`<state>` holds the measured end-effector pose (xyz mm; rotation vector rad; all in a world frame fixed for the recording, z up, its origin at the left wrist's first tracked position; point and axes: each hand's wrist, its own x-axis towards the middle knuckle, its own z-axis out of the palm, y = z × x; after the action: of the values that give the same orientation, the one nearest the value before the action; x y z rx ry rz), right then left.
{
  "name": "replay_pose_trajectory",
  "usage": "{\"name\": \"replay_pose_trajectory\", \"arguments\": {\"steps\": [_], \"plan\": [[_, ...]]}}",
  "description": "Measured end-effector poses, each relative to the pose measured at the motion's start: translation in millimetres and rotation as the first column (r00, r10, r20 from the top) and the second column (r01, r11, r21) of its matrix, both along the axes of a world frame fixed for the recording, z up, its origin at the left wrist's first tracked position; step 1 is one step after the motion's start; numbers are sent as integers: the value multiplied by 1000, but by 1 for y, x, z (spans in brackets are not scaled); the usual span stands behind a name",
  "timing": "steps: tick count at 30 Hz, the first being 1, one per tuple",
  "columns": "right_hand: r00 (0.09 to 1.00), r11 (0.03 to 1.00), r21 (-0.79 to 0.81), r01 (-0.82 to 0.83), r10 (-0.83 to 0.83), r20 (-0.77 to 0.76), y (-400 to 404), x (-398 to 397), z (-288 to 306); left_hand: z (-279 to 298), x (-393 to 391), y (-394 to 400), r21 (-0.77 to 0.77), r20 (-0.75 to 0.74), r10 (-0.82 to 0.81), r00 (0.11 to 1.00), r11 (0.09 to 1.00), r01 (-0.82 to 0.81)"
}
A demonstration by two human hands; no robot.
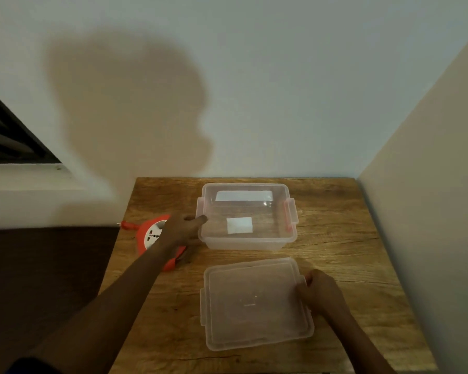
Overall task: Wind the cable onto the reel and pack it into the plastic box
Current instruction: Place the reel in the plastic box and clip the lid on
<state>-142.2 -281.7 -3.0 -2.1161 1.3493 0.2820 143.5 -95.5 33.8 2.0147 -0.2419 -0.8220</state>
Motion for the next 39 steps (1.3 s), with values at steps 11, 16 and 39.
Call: {"name": "replay_pose_trajectory", "arguments": {"steps": [11, 16, 39], "plan": [[929, 915, -218, -341, 293, -226, 35, 49, 27, 0, 43, 52, -58, 151, 155, 976, 987, -148], [816, 788, -222, -574, 574, -70, 100, 109, 35, -11, 76, 74, 105, 345, 86, 935, 986, -129], [912, 845, -371, -385, 409, -13, 57, 93, -13, -38, 108, 78, 393, 341, -351, 872, 896, 207]]}}
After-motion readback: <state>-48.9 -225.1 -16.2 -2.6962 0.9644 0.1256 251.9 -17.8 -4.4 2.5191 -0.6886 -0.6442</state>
